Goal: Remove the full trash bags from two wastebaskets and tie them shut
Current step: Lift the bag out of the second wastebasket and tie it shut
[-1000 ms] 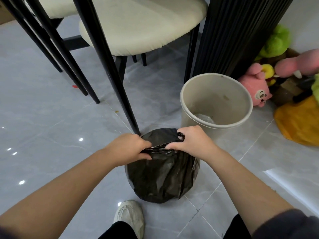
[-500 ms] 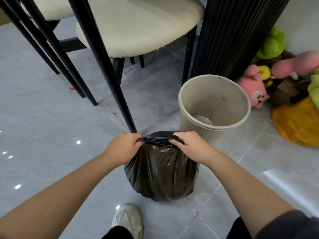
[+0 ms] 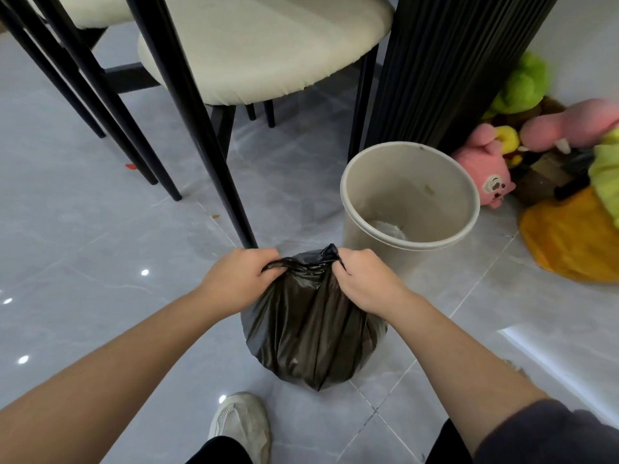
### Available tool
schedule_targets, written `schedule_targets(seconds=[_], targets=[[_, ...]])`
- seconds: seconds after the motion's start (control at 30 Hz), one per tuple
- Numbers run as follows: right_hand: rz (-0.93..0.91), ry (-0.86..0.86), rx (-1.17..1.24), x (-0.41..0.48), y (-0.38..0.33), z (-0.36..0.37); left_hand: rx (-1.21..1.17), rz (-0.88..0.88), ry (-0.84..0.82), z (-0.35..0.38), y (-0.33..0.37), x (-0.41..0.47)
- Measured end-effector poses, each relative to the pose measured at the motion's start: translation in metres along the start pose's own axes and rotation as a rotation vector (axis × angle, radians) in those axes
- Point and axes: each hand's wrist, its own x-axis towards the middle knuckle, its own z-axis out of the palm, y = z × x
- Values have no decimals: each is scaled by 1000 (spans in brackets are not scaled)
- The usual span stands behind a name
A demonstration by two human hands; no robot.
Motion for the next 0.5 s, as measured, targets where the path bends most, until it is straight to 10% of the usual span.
schedule_targets(seconds=[0.17, 0.3, 0.5], targets=[[-10, 26, 170, -1, 3, -1, 305, 180, -28, -3, -13, 0], [-35, 79, 253, 0, -1, -3, -19, -80, -45, -4, -7, 1], [-48, 62, 242, -4, -8, 0, -227, -18, 15, -5, 11, 2]])
